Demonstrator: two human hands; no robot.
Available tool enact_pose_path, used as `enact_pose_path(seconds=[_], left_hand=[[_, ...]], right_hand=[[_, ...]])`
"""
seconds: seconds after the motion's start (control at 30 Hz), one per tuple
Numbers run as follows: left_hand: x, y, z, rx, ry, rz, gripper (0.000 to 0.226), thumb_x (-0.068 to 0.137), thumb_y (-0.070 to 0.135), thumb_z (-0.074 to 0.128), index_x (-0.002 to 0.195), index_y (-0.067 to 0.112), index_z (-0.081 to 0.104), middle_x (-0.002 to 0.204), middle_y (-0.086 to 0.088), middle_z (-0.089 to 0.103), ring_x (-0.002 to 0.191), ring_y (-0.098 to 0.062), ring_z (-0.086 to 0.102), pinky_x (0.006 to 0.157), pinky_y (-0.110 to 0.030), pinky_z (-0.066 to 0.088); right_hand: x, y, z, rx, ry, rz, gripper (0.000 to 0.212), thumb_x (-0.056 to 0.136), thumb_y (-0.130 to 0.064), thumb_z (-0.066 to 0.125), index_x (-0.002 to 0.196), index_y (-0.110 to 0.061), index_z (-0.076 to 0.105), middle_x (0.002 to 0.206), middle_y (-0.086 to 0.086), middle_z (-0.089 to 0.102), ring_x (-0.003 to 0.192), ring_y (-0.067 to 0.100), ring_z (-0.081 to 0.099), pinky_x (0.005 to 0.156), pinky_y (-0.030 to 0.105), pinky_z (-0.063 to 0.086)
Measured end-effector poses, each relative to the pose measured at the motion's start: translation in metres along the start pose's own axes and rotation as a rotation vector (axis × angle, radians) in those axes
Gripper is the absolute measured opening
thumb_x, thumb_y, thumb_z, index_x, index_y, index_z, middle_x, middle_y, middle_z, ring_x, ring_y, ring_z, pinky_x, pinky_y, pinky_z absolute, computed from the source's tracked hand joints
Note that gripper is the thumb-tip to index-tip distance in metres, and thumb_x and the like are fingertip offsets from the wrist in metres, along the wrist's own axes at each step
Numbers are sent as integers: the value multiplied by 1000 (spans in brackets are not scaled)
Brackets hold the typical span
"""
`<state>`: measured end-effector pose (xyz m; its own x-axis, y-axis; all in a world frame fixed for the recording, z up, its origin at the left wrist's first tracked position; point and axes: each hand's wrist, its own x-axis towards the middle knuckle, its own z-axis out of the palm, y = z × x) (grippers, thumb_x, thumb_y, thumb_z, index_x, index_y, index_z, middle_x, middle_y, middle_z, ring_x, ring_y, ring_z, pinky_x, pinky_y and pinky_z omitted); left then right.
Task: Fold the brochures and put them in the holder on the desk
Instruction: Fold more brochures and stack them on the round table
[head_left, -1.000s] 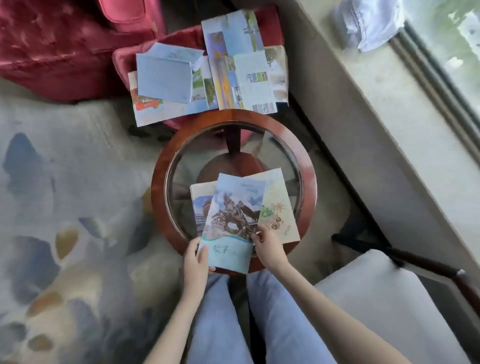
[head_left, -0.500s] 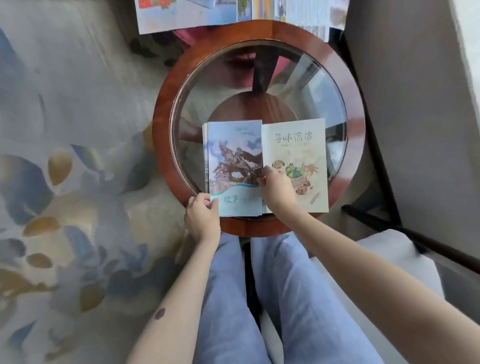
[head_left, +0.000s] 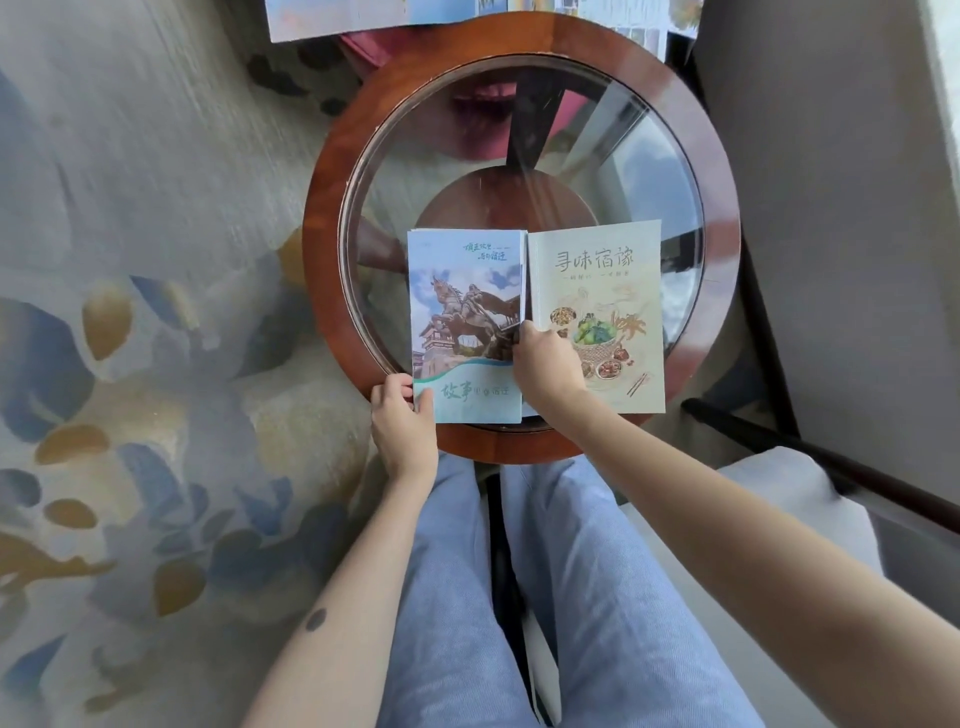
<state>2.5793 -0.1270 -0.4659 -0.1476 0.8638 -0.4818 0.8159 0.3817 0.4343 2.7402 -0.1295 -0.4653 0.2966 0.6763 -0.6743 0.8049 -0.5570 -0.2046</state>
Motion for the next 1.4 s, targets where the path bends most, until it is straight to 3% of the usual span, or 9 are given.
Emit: enact_pose_path(seconds=[0.33,0.43,0.53,0.6,0.67,0.7,0.83,1.17,1.4], left_hand=[[9,2,-5,100,-45,101,22,81,4,66,97,9,52,97,-9,55,89,-30,57,71,-45,51],[6,6,-6,250,19,300,48,79,7,67,123,11,48,122,-13,50,112,-31,49,87,-43,50],[7,18,0,284,70,481,56,90,12,53,142,7,32,145,-17,35,133,-33,35,110,-41,34],[12,27,7,350,21,514,59,94,12,45,147,4,19,153,-19,21,143,-34,19,118,-40,19],[17,32,16,414,-53,502,61,97,15,40,148,3,9,156,-17,9,145,-31,8,119,-38,12],[20,33,20,443,-86,497,61,99,18,38,148,4,5,157,-17,6,146,-31,4,119,-38,10],[27,25,32,580,-182,478,62,102,27,30,148,5,-5,157,-16,-8,145,-30,-8,119,-37,1],[32,23,34,640,-176,497,61,102,27,31,148,4,-3,156,-19,-6,145,-32,-8,116,-36,-4],[32,37,25,596,-197,461,60,100,23,38,149,6,8,157,-16,1,146,-29,-2,118,-38,15]], right_hand=[[6,-5,-7,-16,-113,54,22,90,3,40,111,-1,47,102,21,60,92,35,61,61,34,40],[10,-10,-17,-83,-145,78,24,89,1,44,112,-2,51,105,16,63,96,31,62,65,32,39],[11,-15,-24,-104,125,-19,18,92,-8,45,110,-7,47,105,11,61,94,28,59,58,33,37],[14,-15,-22,-88,248,-194,35,94,-18,46,128,-6,40,130,15,47,117,31,46,77,38,45],[18,-16,-18,-182,205,-308,58,97,-26,41,145,-3,18,153,20,18,141,33,19,112,41,24],[21,-16,-16,-232,165,-321,65,98,-30,38,147,-2,6,156,19,5,145,32,6,118,41,11],[29,-10,-3,-344,104,-289,67,101,-35,26,146,-1,-10,156,18,-12,145,30,-11,117,43,-5],[33,-10,8,-381,149,-257,63,100,-30,19,144,-1,-18,155,18,-15,144,31,-14,117,45,-7],[32,-15,-7,-393,92,-256,68,99,-33,31,146,-3,-8,156,18,-8,145,31,-7,118,45,3]])
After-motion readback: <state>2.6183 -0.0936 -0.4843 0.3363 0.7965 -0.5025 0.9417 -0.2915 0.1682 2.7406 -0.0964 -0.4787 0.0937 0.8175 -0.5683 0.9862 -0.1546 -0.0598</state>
